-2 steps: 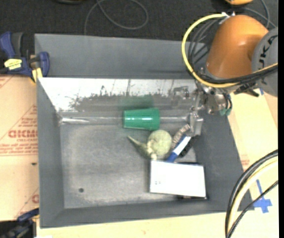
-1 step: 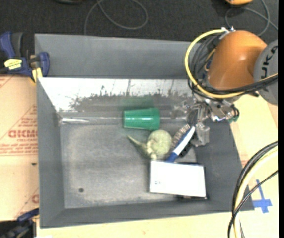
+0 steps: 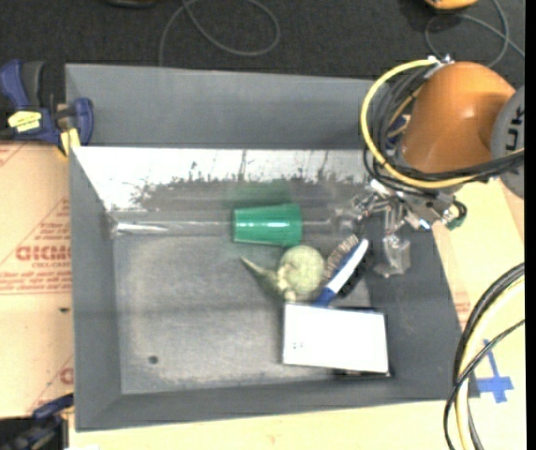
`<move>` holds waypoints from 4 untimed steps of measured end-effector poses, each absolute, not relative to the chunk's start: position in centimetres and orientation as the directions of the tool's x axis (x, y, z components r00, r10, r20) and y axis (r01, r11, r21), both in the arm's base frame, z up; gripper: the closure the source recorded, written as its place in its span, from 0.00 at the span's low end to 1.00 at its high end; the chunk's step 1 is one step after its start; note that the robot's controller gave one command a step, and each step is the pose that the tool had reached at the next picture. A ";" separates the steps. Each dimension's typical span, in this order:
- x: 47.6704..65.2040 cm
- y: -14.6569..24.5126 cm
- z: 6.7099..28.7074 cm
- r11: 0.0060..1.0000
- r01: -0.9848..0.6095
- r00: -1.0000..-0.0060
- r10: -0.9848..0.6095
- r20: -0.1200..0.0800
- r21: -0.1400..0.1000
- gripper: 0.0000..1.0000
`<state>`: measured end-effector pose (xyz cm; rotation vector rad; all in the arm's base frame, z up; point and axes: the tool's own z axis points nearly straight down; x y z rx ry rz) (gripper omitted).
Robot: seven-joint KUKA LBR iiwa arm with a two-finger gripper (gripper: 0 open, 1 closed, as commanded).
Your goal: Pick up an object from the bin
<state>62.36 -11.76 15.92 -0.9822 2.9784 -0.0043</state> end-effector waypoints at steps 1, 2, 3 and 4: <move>63.4 -12.5 8.4 0.666 -0.746 -0.666 -0.746 -0.007 -0.011 0.00; 63.6 -13.2 7.1 0.443 -0.896 -0.443 -0.896 -0.015 -0.014 1.00; 63.5 -13.4 7.4 0.428 -0.904 -0.428 -0.904 -0.015 -0.012 1.00; 63.6 -13.4 7.7 0.430 -0.903 -0.430 -0.903 -0.012 -0.011 1.00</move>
Offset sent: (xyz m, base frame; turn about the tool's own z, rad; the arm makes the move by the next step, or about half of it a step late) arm 0.0071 -0.0209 -0.0892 -0.4948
